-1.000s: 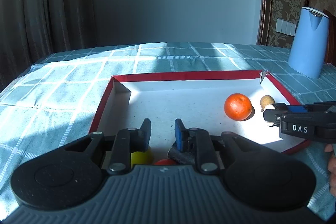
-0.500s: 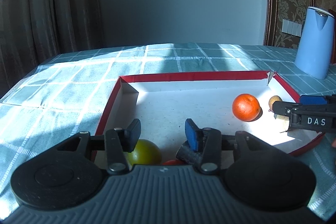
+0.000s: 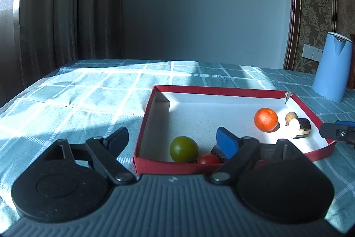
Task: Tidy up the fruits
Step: 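Withdraw both open tools from the tray toward the remaining items, then grasp the green cube with the left tool while the right tool grasps the brown kiwi, then carry the green cube and kiwi over the tray with both tools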
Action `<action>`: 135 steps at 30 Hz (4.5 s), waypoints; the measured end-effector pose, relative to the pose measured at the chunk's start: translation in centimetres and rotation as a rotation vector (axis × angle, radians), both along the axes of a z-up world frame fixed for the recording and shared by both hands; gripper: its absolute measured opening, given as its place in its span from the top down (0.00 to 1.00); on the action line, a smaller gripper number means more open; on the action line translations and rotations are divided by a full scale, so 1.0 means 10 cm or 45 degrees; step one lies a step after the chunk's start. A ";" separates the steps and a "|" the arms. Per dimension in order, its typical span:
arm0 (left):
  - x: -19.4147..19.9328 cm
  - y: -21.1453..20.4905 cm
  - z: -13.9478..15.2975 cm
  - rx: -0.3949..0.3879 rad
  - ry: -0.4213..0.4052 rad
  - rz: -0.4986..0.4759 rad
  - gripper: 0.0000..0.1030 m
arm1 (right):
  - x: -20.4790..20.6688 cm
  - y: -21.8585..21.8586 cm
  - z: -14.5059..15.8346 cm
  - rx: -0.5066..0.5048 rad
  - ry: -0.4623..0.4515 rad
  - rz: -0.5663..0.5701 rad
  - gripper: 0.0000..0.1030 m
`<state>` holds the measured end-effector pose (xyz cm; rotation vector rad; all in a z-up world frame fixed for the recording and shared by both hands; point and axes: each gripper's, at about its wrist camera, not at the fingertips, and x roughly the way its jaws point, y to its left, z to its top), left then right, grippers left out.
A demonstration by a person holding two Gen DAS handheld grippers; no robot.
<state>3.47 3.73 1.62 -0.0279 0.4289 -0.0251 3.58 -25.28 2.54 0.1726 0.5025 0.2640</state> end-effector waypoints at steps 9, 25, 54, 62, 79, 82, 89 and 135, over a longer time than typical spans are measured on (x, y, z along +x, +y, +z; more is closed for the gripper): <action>-0.26 0.21 -0.06 -0.026 0.023 -0.029 0.17 | -0.44 0.27 -0.05 -0.094 -0.071 0.183 0.30; -0.01 -0.03 -0.29 0.056 0.269 -0.165 0.25 | -0.49 0.37 -0.15 -0.197 -0.013 0.260 0.30; -0.08 -0.11 -0.27 0.081 0.233 -0.262 0.72 | -0.44 0.79 -0.26 -0.341 0.075 0.442 0.73; -0.17 -0.13 -0.23 0.093 0.178 -0.286 0.75 | -0.44 0.69 -0.23 -0.271 0.055 0.372 0.74; -0.23 -0.26 0.08 0.062 0.041 -0.309 0.75 | -0.39 0.50 -0.06 -0.302 -0.100 0.134 0.74; -0.11 -0.36 0.13 0.081 0.038 -0.290 0.75 | -0.29 0.50 -0.02 -0.313 -0.100 0.117 0.74; 0.20 -0.51 0.11 0.070 0.078 -0.233 0.75 | -0.01 0.57 0.05 -0.329 -0.095 0.083 0.74; 0.97 -0.53 -0.15 0.131 0.249 0.009 0.52 | 0.87 0.62 -0.15 -0.237 0.096 0.002 0.74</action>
